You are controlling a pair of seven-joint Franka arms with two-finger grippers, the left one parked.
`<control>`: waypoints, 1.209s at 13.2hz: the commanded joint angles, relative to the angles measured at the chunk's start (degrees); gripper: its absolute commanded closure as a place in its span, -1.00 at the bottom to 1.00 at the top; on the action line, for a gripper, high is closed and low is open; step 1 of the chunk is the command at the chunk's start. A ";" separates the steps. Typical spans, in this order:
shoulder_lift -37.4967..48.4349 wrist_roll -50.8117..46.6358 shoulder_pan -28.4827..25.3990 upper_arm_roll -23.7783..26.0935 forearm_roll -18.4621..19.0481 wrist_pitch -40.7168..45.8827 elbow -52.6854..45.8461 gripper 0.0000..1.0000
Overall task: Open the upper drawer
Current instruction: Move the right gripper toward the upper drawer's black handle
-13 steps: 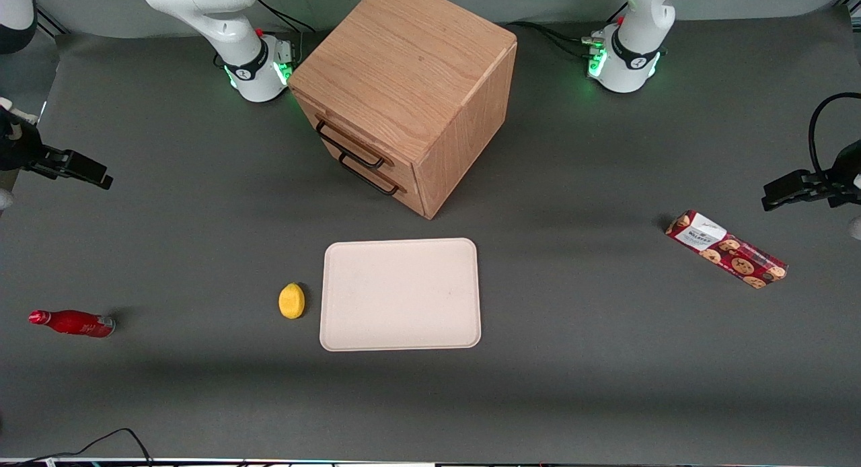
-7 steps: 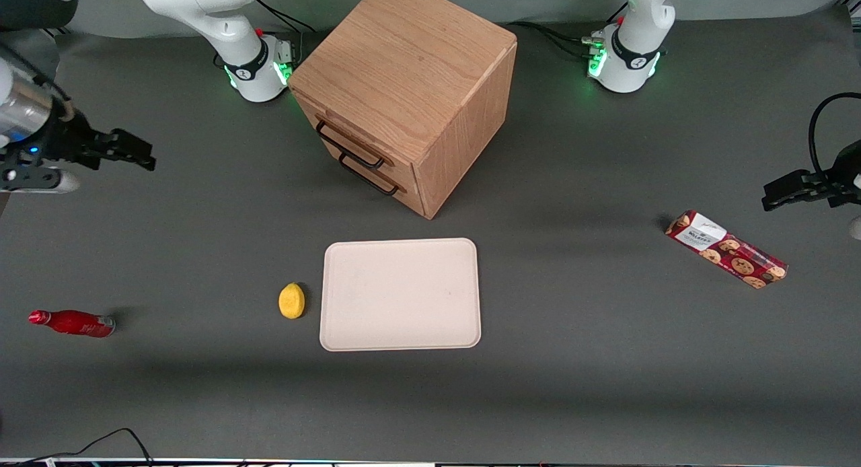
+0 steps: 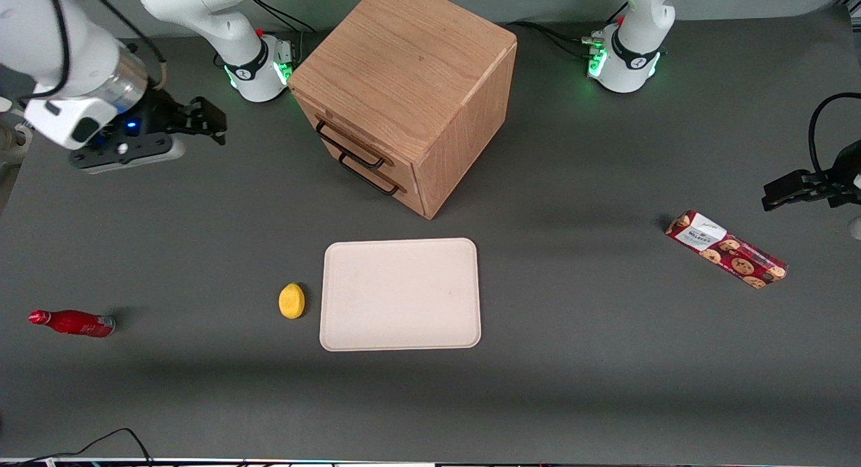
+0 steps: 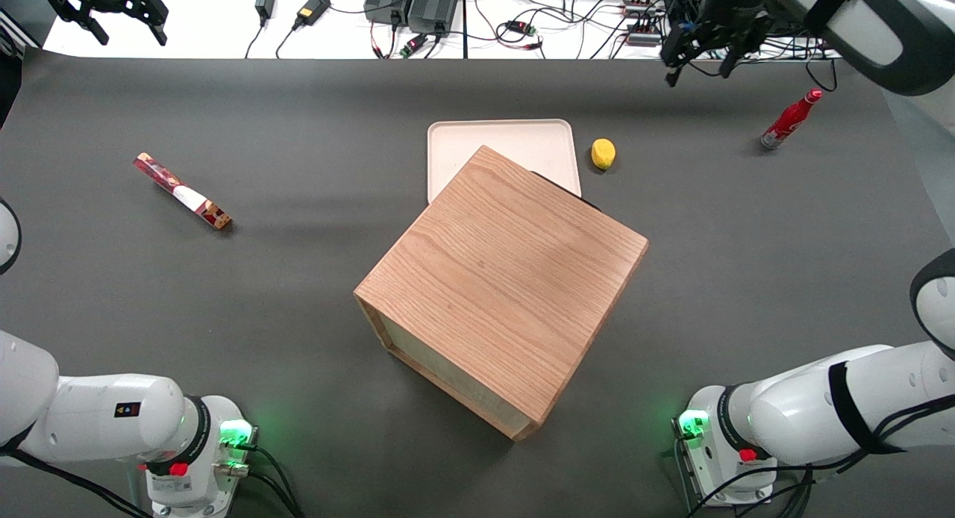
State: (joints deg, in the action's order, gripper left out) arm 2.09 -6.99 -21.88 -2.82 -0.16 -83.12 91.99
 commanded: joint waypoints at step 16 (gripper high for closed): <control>-4.99 17.85 -17.59 -10.45 -17.49 0.68 1.78 -1.00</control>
State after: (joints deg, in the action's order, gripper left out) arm -2.20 5.65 -39.40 -12.33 -14.44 -82.83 93.15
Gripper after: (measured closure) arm 0.000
